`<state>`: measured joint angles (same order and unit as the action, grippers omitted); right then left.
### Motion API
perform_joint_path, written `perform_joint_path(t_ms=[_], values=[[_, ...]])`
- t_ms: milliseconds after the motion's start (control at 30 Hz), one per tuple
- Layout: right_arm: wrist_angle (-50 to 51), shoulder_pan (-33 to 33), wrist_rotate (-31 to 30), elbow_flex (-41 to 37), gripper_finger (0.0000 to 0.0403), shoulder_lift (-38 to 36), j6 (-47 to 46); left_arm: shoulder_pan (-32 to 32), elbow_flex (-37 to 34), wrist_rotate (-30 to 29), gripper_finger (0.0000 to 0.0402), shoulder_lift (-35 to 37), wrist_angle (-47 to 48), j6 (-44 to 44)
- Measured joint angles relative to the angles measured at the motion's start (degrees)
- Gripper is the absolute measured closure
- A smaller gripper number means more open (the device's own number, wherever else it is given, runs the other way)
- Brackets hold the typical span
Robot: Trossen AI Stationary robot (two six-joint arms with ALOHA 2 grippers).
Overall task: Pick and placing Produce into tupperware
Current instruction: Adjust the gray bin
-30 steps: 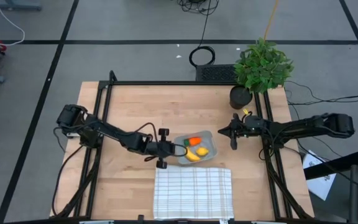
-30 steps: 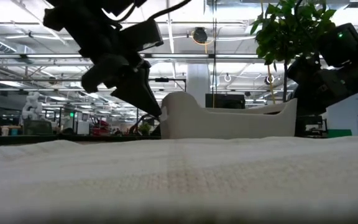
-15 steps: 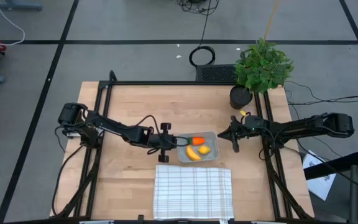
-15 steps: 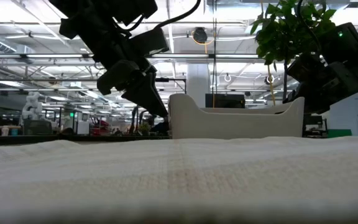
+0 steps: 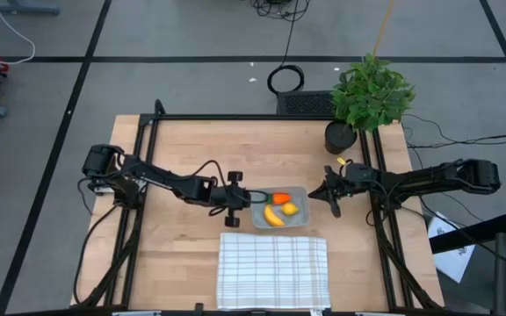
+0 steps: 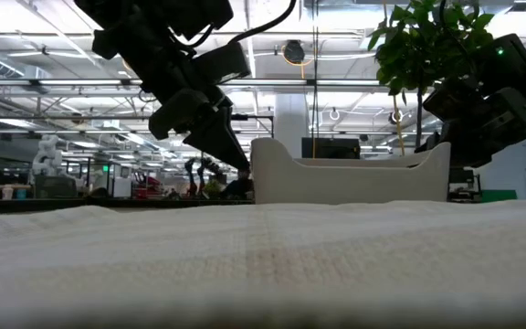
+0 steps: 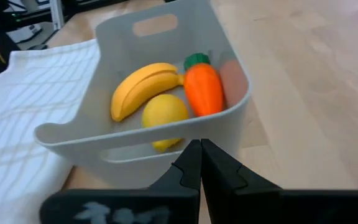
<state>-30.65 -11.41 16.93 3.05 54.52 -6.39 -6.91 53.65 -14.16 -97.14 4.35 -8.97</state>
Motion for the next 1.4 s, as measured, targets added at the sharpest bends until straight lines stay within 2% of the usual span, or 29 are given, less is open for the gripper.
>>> perform_joint_path(t_ms=[733, 1067, 1400], values=[[-0.76, 2.00, 1.44, 0.07, 0.0403, 0.00, 0.44, 2.61, 0.02, 3.64, 0.0401, 0.00, -1.08, -1.88], [-0.79, 2.00, 1.40, 0.07, 0.0403, 0.00, 0.44, 2.17, 0.02, 3.65, 0.0401, 0.00, -1.10, -1.87], [-0.85, 1.98, 1.14, 0.07, 0.0403, -0.17, 0.59, 1.32, 0.04, 1.08, 0.0401, 0.00, 1.52, -1.61]])
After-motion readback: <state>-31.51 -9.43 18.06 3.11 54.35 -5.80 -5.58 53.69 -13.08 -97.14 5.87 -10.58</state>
